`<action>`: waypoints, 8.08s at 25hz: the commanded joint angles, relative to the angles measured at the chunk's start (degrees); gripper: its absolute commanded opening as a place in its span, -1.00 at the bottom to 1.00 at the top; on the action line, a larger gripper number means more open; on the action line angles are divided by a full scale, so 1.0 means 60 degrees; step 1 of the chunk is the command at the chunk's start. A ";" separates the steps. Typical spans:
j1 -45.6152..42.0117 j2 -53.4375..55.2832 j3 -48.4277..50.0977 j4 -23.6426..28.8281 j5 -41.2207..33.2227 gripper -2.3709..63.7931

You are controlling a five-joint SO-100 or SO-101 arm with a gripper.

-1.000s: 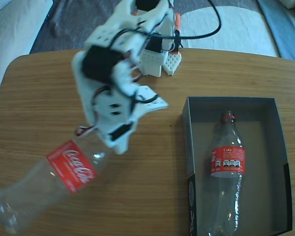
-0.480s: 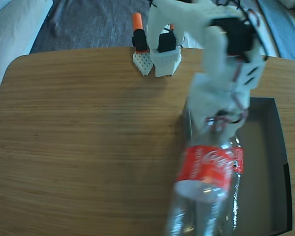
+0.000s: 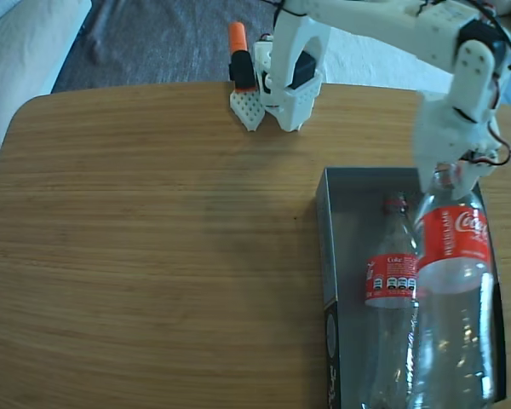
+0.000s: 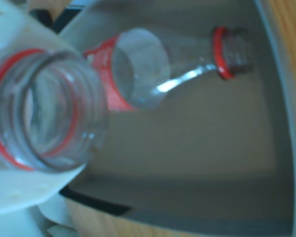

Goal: Grasp the bottles and put them in the box.

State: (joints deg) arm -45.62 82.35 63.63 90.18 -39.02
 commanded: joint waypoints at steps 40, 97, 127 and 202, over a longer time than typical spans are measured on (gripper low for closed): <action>-0.1377 -0.4570 -0.3633 -0.0044 0.0117 -0.81; 0.5112 -0.1611 -0.4658 0.1304 0.3354 -0.61; 0.5962 0.6548 0.6782 -0.1436 0.5186 -0.81; 0.7002 1.7051 1.6377 -0.4702 0.6460 -0.94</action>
State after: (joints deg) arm -4.13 183.87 162.25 61.96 0.09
